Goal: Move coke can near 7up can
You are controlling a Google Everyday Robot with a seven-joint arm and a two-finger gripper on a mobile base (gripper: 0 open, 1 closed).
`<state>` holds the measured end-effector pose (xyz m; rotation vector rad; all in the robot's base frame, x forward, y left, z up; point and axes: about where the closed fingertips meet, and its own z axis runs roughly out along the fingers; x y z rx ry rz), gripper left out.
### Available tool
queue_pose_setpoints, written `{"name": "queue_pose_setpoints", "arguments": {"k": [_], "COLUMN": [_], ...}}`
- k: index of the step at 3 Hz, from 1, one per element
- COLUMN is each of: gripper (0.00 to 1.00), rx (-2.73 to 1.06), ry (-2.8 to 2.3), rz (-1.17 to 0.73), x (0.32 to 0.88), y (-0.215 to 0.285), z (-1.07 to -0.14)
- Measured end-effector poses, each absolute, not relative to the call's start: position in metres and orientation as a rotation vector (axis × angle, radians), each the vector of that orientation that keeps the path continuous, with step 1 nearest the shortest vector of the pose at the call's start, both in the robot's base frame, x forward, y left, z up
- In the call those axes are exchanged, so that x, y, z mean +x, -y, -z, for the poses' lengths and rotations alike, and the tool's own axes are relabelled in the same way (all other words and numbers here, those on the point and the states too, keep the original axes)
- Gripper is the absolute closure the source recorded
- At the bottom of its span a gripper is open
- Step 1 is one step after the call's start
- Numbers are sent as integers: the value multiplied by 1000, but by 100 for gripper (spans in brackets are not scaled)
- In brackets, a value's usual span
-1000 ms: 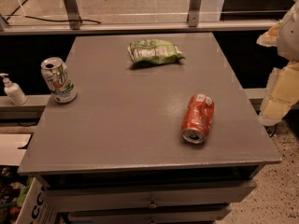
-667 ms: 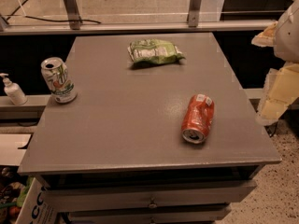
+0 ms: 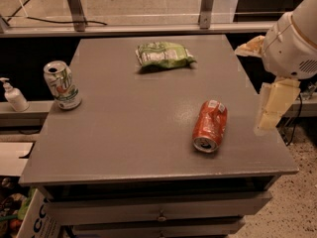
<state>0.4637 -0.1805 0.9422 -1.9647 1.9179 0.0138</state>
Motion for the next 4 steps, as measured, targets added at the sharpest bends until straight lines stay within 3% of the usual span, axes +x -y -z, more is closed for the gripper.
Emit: {"name": "queue_pose_setpoints", "arguments": {"k": [4], "gripper": [0], "rx": [-2357], "ry": [-1407], "rz": [-39], "x": [464], "y": [131], "z": [-892]}}
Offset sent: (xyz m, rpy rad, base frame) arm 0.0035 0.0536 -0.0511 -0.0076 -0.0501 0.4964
